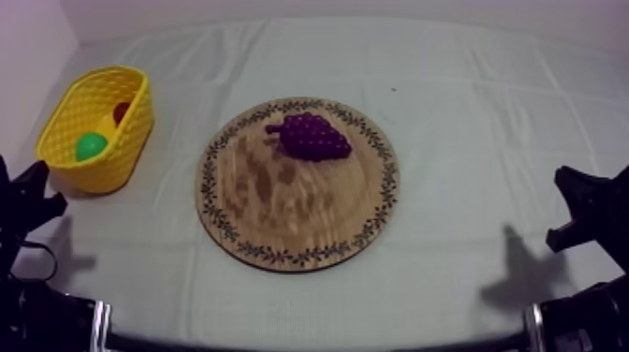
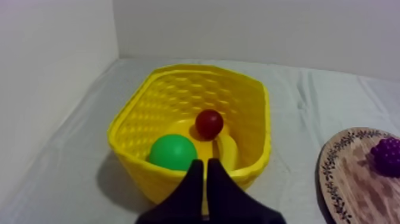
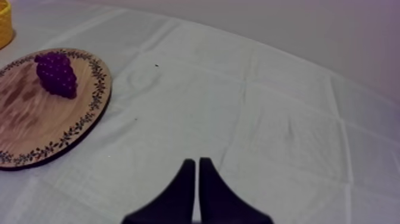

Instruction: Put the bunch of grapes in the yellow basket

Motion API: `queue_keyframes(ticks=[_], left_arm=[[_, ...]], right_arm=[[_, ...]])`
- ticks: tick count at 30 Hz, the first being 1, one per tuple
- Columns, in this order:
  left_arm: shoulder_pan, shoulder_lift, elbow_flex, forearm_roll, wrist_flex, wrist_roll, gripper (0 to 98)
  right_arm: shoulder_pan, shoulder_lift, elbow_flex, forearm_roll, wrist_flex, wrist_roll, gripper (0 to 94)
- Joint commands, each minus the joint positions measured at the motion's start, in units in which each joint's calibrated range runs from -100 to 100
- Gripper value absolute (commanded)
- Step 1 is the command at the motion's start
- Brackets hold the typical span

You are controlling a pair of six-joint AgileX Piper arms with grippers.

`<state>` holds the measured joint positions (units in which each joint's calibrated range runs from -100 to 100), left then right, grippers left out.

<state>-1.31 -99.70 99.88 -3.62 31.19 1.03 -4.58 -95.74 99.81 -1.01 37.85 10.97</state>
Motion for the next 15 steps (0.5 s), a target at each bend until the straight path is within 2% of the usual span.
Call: queue_keyframes(ticks=[1, 15], left_arm=[[4.82, -0.30, -0.32, 0.96, 2.85, -0.08, 0.0], [4.82, -0.30, -0.32, 0.97, 2.85, -0.50, 0.0]], right_arm=[[-0.02, -0.01, -0.03, 0.01, -0.03, -0.01, 0.4], [-0.02, -0.01, -0.03, 0.01, -0.03, -0.01, 0.4]])
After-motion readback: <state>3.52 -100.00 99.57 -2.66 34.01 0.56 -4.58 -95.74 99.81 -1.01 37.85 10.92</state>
